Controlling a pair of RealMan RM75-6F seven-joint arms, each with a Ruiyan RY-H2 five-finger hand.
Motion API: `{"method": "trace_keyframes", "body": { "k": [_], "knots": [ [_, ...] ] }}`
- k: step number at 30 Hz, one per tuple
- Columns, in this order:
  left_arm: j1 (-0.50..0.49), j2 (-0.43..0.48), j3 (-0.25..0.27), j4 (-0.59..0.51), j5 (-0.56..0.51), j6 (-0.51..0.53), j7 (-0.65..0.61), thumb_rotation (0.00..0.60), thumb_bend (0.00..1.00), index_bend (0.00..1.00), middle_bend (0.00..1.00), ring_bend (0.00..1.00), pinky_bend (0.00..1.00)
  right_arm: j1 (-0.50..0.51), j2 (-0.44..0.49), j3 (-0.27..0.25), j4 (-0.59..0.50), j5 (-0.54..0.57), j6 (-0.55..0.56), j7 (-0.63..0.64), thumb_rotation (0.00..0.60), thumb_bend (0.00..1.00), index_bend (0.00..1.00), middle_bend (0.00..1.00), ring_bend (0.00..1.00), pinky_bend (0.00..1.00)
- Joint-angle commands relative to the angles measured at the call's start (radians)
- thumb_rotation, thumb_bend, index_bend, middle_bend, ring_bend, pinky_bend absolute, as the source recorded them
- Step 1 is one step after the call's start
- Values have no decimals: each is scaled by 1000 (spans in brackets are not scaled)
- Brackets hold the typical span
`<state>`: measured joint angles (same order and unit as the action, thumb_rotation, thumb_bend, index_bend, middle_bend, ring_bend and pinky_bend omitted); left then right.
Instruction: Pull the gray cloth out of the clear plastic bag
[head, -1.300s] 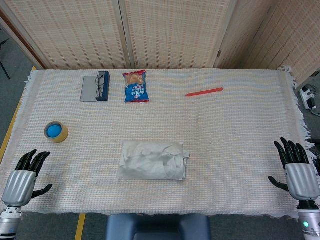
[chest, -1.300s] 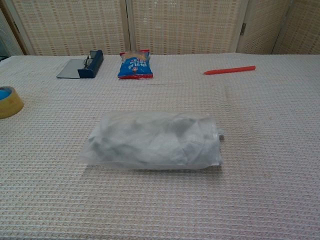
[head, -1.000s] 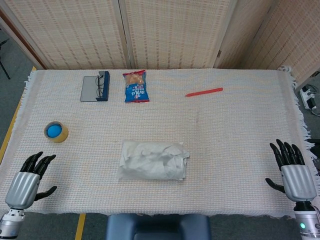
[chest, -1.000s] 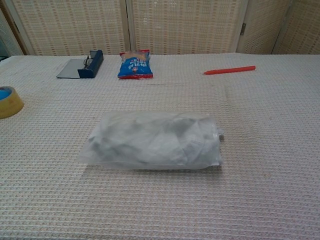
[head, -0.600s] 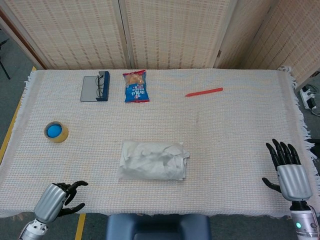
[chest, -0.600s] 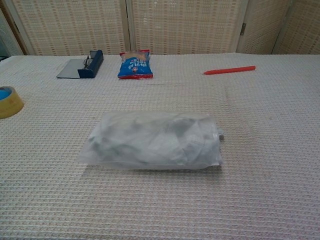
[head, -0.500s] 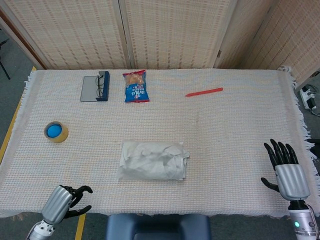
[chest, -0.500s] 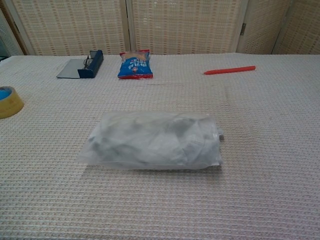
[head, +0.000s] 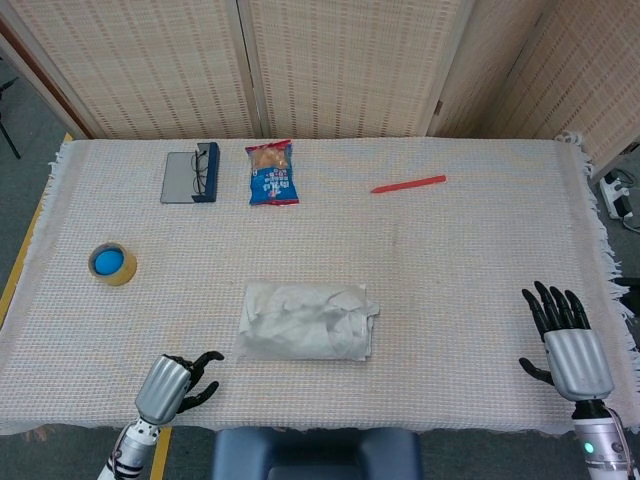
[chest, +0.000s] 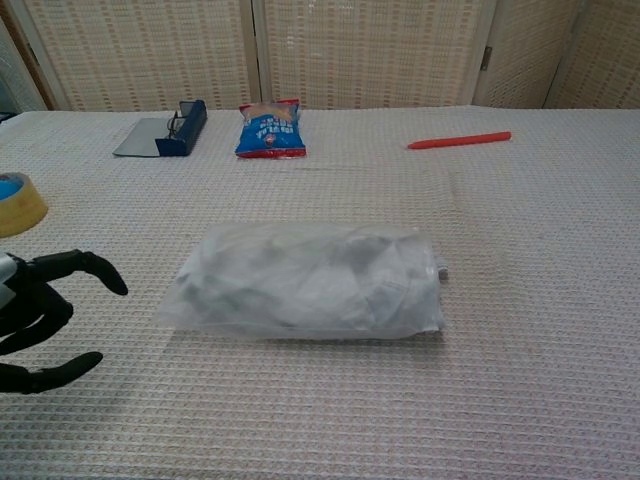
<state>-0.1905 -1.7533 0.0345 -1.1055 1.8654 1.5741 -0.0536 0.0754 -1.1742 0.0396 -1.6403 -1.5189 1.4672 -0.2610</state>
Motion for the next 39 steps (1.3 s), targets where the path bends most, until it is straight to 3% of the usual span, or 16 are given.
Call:
{"method": "trace_keyframes", "body": {
  "k": [1,15,32,39],
  "knots": [
    [-19,-35,-17,39,-18,-11,31,600,301,383,1000,1000,1000,1,-1,1,-1,4,-3,-4,600,0,0,0,0,0],
    [-52,-167,-31,195,-60,-3,93,600,296,441,1000,1000,1000,10,8,-3,-12,14,-28,1,600,0,0,0,0,0],
    [-107,-301,-30,406,-76,44,15,600,297,519,1000,1000,1000,13,41,-16,-31,5,-44,48,600,1,0,0,0,0],
    [-132,-356,-25,506,-85,48,-40,600,393,616,1000,1000,1000,17,43,-18,-33,8,-52,50,600,0,0,0,0,0]
  ]
}}
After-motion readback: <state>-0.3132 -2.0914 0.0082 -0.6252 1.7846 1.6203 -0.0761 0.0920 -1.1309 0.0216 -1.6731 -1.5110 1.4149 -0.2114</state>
